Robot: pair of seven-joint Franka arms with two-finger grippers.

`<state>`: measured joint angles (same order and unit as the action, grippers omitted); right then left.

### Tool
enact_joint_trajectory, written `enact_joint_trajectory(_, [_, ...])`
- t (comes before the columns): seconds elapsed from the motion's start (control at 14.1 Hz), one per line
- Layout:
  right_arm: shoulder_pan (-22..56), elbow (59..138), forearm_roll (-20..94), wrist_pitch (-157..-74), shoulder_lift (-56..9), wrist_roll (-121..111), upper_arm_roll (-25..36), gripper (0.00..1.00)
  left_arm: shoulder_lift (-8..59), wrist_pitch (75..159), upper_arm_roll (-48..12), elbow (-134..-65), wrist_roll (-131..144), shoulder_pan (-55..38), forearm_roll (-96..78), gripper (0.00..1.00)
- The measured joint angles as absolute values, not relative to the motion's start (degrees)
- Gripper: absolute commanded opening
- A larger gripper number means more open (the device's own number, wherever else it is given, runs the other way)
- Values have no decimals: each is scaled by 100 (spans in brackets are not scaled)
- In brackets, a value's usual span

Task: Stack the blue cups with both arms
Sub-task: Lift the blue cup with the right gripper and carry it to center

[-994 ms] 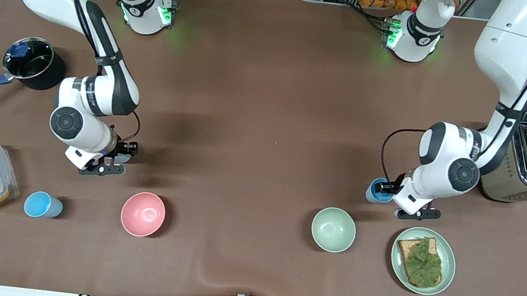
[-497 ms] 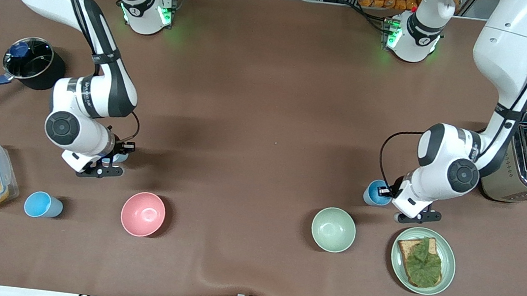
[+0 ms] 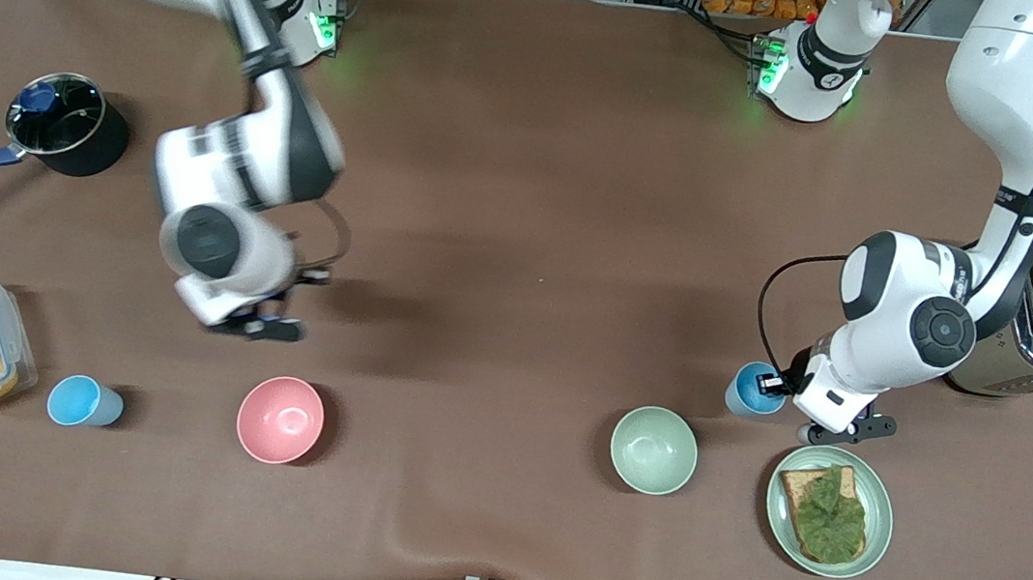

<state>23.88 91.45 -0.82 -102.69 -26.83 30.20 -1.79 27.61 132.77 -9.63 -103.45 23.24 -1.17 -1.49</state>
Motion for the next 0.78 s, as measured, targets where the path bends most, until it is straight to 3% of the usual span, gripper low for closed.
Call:
enact_joint_trajectory(0.43, [3397, 9133, 1203, -11431, -2969, 4950, -173, 0, 2624, 13273, -963, -10202, 2328, 28, -587, 0])
enact_joint_trajectory(0.78, [3925, 9136, 1343, -12614, -3624, 5694, -174, 0, 2651, 13273, -963, -10205, 2331, 16, -588, 0])
